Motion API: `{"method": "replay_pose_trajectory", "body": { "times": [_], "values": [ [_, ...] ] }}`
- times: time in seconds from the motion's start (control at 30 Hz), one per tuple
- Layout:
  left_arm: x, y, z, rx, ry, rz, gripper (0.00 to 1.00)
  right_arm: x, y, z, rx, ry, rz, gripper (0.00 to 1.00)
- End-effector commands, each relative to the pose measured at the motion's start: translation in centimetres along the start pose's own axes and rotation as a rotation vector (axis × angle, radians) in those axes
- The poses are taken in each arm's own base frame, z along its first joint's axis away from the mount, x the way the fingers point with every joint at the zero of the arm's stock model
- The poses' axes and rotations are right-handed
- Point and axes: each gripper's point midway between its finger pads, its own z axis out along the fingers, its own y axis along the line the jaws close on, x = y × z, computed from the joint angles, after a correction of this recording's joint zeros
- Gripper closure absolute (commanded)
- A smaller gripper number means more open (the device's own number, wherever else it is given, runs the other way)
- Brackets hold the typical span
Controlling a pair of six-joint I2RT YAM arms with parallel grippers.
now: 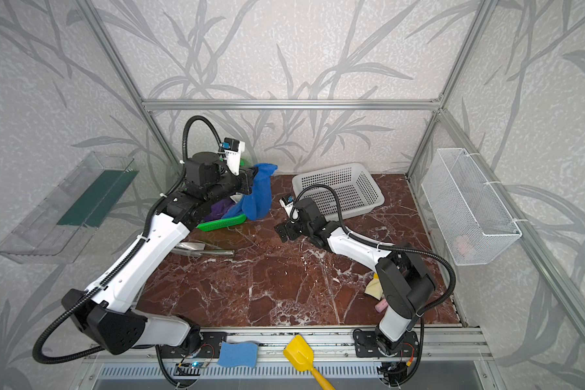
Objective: Fold and stack the towels
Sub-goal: 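Lift the blue towel out of the basket with the left gripper toward the right gripper, then lower the blue towel onto the table with left gripper while right arm draws back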
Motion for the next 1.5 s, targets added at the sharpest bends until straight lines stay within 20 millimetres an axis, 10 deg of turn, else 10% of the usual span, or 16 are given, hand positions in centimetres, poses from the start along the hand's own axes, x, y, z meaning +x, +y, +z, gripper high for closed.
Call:
{"method": "replay_pose_trajectory", "body": {
  "times": [0.0,0.23,0.6,0.93,1.03,1.23,1.47],
  "values": [
    [-3.1,-3.9,-2.3,0.203,-0.117,-0.029,1.00,-3.4,3.0,-2.0,-0.145,-0.145,-0.028,0.01],
    [-1.6,-5.0,-1.0,0.274,-0.063,-0.113,1.00,-6.9,6.1,-4.4,-0.318,-0.316,-0.034,0.01],
    [3.8,-10.4,3.7,0.496,0.134,-0.201,1.00,-10.1,5.2,-5.0,-0.284,-0.477,0.044,0.00],
    [7.8,-9.9,5.4,0.413,0.194,-0.213,1.00,-7.9,1.7,-5.8,-0.067,-0.462,0.031,0.83],
    [9.5,-7.8,6.3,0.293,0.224,-0.212,1.00,-6.3,2.3,-5.6,-0.086,-0.364,-0.021,0.77],
    [15.0,2.1,6.7,-0.202,0.332,-0.210,1.00,-2.3,2.2,-5.4,-0.071,-0.193,-0.096,0.20],
    [18.7,7.9,5.6,-0.423,0.375,-0.258,1.00,-2.1,-1.2,-4.8,0.075,-0.129,-0.082,0.12]
  ]
}}
